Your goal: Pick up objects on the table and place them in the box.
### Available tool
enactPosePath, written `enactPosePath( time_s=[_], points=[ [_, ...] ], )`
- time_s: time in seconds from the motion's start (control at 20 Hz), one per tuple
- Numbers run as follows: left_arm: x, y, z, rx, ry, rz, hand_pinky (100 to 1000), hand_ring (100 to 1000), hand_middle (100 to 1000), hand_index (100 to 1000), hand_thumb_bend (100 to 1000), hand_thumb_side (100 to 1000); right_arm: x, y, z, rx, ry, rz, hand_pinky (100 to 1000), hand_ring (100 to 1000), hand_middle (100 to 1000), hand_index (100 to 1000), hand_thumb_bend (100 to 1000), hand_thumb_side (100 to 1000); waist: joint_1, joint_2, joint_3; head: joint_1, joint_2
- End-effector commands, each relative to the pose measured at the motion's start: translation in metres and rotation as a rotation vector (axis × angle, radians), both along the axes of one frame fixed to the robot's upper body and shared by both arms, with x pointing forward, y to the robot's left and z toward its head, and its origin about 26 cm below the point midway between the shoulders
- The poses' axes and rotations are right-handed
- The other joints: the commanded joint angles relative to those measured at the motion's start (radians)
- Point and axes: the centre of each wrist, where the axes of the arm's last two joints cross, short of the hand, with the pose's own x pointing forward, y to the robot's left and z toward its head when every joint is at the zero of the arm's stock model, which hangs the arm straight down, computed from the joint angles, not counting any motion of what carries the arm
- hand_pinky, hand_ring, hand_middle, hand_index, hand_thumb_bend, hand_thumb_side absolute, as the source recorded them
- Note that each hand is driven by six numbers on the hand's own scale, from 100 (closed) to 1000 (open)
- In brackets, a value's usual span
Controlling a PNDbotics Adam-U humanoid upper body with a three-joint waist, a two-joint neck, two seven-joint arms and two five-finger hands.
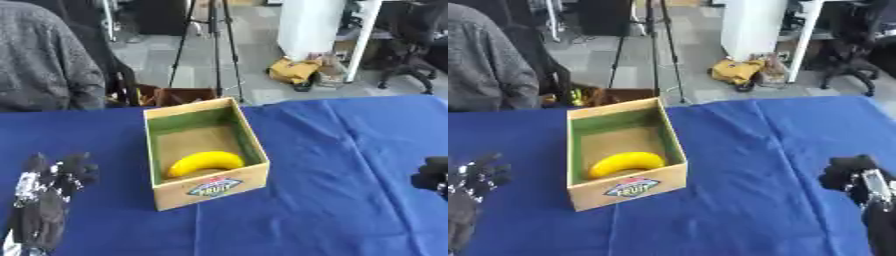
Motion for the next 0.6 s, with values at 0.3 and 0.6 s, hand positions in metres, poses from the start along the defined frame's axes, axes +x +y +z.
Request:
enactPosePath(
  time_s=[0.3, 0.6],
  points=[
    [-0.0020, 0.0053, -0.0004, 0.015, 0.002, 0.009, 717, 719, 729, 551, 325, 953, 0.0056, 0.0080, 0.0151, 0.031, -0.057, 0.031, 671, 614, 573, 679, 100, 819, 0.002, -0.025, 0.004, -0.019, 0.025],
    [-0.0030, 0.0039, -0.0029, 0.009, 0.007, 0.004, 717, 717, 727, 551, 328, 954, 0.0072, 0.0090, 0.0153, 0.049, -0.059, 0.044, 670, 613, 572, 671, 100, 822, 0.000, -0.025, 0.011, -0.019, 0.034]
  ],
)
